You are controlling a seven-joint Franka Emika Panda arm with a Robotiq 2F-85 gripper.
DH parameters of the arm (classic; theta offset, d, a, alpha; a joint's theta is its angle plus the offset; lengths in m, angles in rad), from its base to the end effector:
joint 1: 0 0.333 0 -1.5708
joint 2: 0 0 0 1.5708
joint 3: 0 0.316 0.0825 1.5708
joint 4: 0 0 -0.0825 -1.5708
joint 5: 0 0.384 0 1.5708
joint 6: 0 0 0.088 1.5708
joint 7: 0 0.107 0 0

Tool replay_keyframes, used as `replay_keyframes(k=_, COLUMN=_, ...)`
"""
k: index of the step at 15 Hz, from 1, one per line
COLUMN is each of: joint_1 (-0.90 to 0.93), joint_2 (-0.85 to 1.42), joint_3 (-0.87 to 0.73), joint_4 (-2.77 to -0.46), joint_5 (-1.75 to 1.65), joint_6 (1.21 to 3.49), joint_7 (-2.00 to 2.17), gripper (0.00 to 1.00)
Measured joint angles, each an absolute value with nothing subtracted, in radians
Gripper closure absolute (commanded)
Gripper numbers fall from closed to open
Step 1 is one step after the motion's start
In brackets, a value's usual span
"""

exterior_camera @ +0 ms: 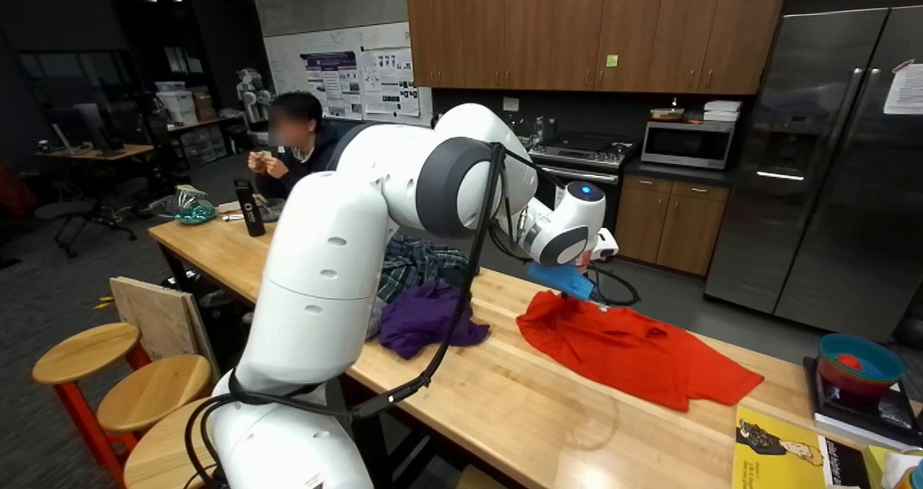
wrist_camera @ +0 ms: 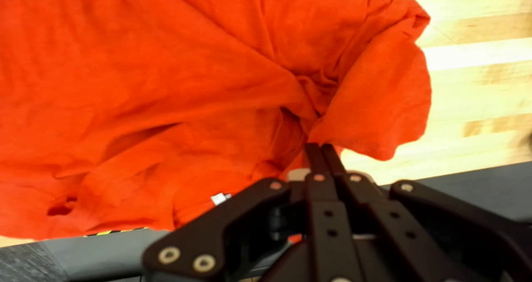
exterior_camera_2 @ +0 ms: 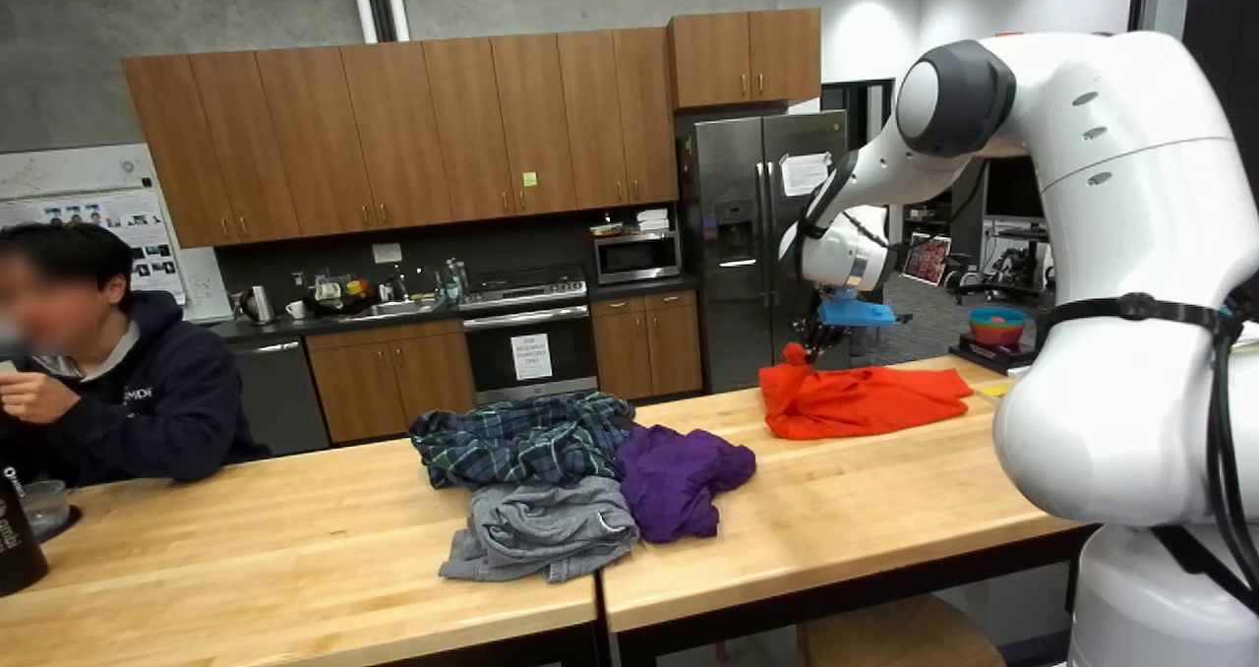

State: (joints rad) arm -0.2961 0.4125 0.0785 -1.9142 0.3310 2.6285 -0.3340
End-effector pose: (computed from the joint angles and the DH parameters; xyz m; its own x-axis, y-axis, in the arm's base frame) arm 0.6353 -0.1521 0.3096 0.9276 -0.1784 0.3281 -0.1285 -0.9774 -0.1681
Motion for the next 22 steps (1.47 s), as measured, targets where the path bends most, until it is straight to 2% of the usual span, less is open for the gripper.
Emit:
replay_keyframes(k=9, joint_1=-0.312, joint_2=0.229, joint_3=-0.005, joint_4=-2.046, joint_5=0.299, joint_6=2.659, joint_7=-0.430, gripper=1.00)
replay_keyframes(k=15, joint_1=-0.311, joint_2=0.239, joint_3=-0.031, joint_4=-2.010, joint_5=0.144, joint_6=2.671, joint_7=-0.586, gripper=1.00)
replay_keyframes(k=22, joint_1=-0.353, joint_2=0.285, joint_3=-0.035, joint_4=-1.962, joint_5=0.166, joint_6=2.678, joint_7=-0.781, gripper=1.00)
